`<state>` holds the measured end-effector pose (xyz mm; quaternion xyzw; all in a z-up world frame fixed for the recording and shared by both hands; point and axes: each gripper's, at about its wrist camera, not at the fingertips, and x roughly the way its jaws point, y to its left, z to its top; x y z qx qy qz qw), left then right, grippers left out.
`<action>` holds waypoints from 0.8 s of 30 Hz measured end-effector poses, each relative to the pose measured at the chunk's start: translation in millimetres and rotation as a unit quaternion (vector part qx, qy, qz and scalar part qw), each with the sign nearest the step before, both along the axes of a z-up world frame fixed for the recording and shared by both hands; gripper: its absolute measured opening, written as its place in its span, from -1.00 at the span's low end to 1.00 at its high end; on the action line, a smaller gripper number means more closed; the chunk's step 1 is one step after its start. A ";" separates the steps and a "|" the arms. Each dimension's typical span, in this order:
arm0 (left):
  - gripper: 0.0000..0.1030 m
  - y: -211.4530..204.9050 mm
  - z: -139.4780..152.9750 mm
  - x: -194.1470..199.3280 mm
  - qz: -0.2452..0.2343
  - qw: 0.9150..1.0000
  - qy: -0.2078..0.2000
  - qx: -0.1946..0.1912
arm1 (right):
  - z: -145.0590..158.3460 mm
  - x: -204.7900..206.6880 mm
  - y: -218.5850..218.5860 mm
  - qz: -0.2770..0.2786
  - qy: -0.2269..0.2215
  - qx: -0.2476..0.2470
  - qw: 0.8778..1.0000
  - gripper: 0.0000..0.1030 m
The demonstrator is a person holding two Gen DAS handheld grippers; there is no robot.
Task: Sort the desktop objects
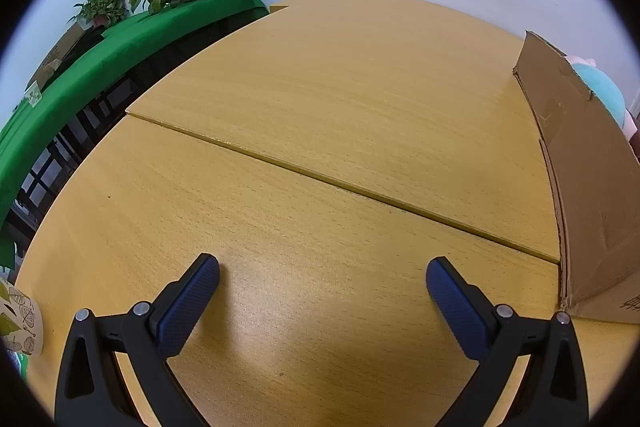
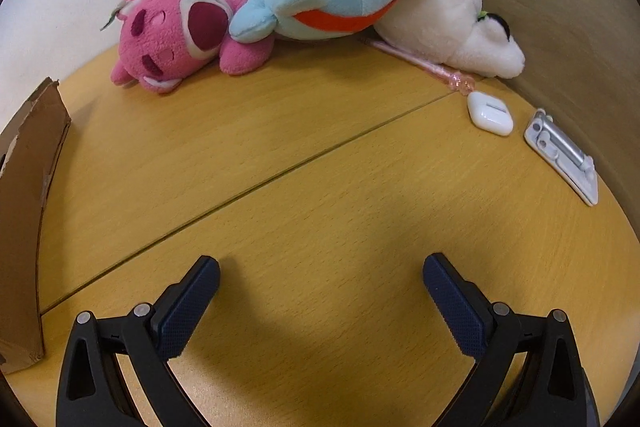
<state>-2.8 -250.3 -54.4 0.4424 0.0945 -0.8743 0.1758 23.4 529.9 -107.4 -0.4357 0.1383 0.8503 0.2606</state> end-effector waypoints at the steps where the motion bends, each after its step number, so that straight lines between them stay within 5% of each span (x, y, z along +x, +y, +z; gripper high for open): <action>1: 1.00 1.0 -0.2 -0.2 0.001 1.000 0.000 0.000 | -0.2 -3.1 4.3 0.000 0.000 -0.001 1.000 1.00; 24: 1.00 2.5 -0.9 -0.9 0.001 1.000 0.000 0.000 | -2.6 -9.6 6.9 -0.001 0.001 -0.004 1.000 1.00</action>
